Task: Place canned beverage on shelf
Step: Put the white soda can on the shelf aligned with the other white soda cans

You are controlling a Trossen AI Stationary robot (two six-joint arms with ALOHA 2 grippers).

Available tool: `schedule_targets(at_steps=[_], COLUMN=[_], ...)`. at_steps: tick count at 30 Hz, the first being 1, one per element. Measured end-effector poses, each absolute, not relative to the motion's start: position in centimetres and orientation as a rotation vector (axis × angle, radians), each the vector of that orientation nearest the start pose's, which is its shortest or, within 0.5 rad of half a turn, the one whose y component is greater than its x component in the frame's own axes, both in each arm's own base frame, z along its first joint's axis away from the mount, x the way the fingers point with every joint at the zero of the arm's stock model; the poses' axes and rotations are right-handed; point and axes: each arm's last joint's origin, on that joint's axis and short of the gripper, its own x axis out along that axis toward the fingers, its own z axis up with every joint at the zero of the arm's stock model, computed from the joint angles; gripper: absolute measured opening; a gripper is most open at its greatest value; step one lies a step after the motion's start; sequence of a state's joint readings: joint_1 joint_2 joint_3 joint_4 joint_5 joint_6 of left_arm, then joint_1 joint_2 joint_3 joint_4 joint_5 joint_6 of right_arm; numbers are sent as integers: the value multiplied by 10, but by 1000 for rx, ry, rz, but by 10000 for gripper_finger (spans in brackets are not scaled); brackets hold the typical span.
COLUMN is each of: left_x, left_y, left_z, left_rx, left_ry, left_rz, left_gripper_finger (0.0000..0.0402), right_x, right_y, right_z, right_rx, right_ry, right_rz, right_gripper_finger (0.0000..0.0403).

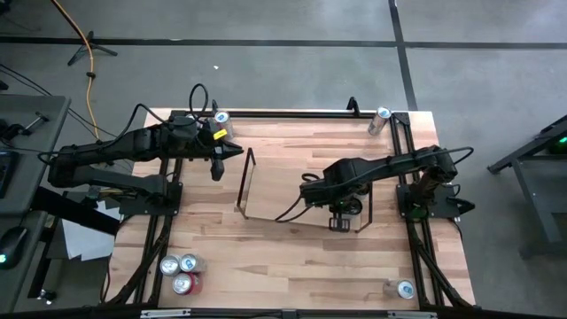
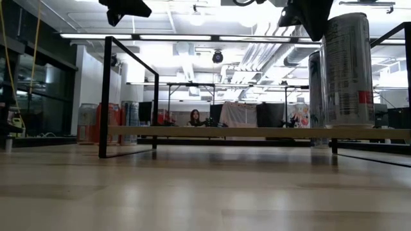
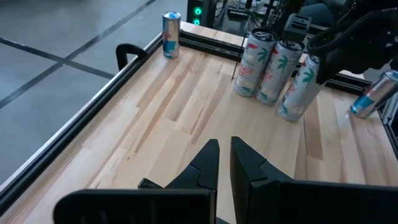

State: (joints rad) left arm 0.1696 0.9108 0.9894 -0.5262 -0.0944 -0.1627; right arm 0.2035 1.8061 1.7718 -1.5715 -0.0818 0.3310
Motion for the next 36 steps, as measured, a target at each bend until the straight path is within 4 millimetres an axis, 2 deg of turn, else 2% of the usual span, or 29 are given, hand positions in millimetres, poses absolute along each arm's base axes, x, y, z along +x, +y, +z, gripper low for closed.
schedule_targets(at_steps=[6, 11, 19, 26, 36], left_x=[182, 182, 182, 182, 182], left_y=[34, 34, 34, 34, 34], left_z=[349, 349, 349, 349, 349], left_rx=[-180, -187, -187, -194, -195], left_ry=[426, 425, 425, 424, 424], left_rz=[296, 297, 297, 299, 299], left_gripper_finger=[0, 0, 0, 0, 0], right_x=[316, 306, 295, 300, 314], right_y=[68, 66, 63, 64, 55], right_z=[307, 299, 308, 307, 304], right_rx=[201, 221, 228, 207, 262], right_ry=[1653, 1704, 1668, 1615, 1523], right_rz=[-106, -107, -150, -98, -88], right_gripper_finger=[0, 0, 0, 0, 0])
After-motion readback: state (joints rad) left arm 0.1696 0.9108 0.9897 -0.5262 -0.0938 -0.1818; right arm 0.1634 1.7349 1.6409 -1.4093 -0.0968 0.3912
